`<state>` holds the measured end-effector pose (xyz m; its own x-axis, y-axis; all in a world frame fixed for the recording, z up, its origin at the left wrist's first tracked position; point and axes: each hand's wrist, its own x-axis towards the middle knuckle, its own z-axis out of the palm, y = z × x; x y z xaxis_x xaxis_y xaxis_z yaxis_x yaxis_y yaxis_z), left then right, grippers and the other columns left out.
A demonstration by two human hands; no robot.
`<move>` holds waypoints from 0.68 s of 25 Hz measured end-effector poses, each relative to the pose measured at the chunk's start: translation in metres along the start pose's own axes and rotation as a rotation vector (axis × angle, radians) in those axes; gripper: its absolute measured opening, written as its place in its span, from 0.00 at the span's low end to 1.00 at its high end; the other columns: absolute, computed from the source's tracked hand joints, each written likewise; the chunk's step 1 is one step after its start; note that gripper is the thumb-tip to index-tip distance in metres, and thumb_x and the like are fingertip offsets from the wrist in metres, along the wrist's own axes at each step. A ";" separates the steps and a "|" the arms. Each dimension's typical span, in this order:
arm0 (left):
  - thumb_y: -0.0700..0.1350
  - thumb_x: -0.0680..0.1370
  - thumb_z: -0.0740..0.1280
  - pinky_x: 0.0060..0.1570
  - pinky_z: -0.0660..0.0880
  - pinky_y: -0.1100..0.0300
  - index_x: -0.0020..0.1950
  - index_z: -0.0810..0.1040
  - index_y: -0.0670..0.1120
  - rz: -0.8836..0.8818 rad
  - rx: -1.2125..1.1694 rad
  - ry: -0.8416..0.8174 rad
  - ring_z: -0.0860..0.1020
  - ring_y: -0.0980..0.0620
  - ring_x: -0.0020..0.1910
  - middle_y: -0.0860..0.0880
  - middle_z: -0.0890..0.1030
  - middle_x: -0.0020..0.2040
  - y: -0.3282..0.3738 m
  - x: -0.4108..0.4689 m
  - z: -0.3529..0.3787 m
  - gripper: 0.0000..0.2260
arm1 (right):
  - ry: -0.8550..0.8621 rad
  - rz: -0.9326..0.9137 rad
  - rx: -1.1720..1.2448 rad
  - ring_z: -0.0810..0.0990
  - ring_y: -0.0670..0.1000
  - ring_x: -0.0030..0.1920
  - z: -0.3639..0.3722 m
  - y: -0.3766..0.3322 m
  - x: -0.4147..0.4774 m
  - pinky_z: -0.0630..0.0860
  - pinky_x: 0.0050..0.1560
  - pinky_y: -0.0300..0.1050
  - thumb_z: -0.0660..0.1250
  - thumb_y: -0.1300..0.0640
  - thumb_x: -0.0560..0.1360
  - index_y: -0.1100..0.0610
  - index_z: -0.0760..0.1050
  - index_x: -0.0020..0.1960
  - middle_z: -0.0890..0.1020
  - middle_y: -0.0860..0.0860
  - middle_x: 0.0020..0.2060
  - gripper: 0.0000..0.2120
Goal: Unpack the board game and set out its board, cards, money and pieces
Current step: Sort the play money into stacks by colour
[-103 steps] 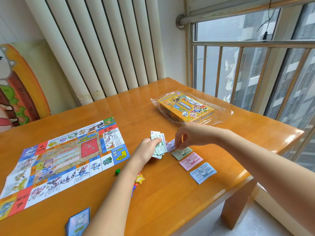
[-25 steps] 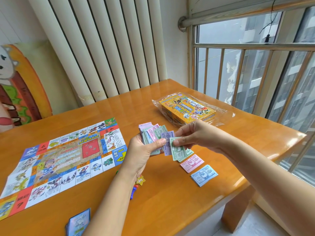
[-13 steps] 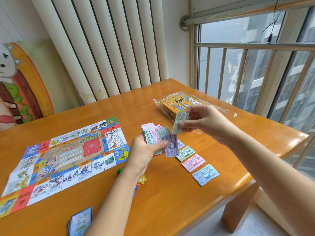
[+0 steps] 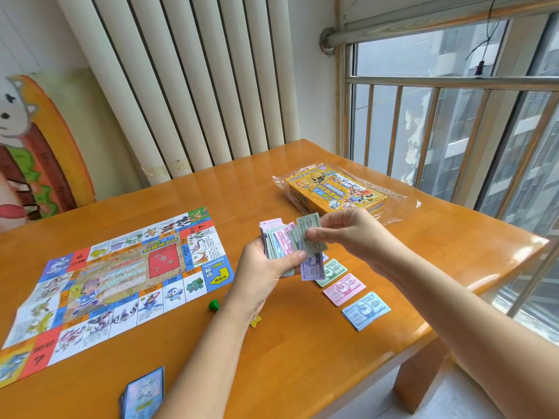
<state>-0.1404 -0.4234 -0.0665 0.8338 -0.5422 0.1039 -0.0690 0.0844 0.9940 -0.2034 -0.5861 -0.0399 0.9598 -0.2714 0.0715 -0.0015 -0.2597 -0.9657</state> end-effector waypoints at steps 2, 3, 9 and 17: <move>0.32 0.71 0.72 0.40 0.81 0.57 0.54 0.79 0.43 -0.016 0.007 0.000 0.84 0.49 0.44 0.47 0.85 0.46 -0.001 0.000 0.000 0.14 | 0.028 -0.001 0.013 0.78 0.47 0.39 0.001 0.003 0.003 0.75 0.44 0.40 0.72 0.57 0.72 0.67 0.80 0.45 0.84 0.54 0.39 0.12; 0.32 0.71 0.72 0.39 0.81 0.58 0.53 0.79 0.43 -0.026 0.020 0.007 0.84 0.49 0.43 0.46 0.85 0.46 -0.002 0.001 -0.001 0.13 | 0.055 -0.005 0.045 0.80 0.49 0.41 0.000 0.003 0.005 0.77 0.47 0.44 0.71 0.58 0.73 0.68 0.80 0.46 0.85 0.56 0.41 0.11; 0.33 0.73 0.69 0.33 0.77 0.65 0.48 0.80 0.44 -0.082 -0.058 0.151 0.83 0.55 0.36 0.52 0.85 0.38 -0.004 0.006 -0.002 0.08 | -0.104 -0.121 -0.045 0.80 0.46 0.36 -0.017 -0.008 0.009 0.79 0.39 0.43 0.64 0.67 0.77 0.58 0.77 0.46 0.81 0.52 0.37 0.06; 0.36 0.76 0.67 0.32 0.80 0.59 0.49 0.79 0.43 -0.135 -0.098 0.074 0.84 0.50 0.37 0.46 0.85 0.42 -0.002 0.002 0.002 0.05 | -0.208 -0.105 -0.448 0.81 0.47 0.40 -0.016 -0.015 0.008 0.77 0.44 0.43 0.77 0.65 0.66 0.51 0.78 0.49 0.83 0.48 0.42 0.16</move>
<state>-0.1394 -0.4264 -0.0684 0.8702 -0.4913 -0.0361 0.0966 0.0983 0.9905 -0.2004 -0.5994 -0.0204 0.9968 -0.0438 0.0674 0.0218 -0.6602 -0.7508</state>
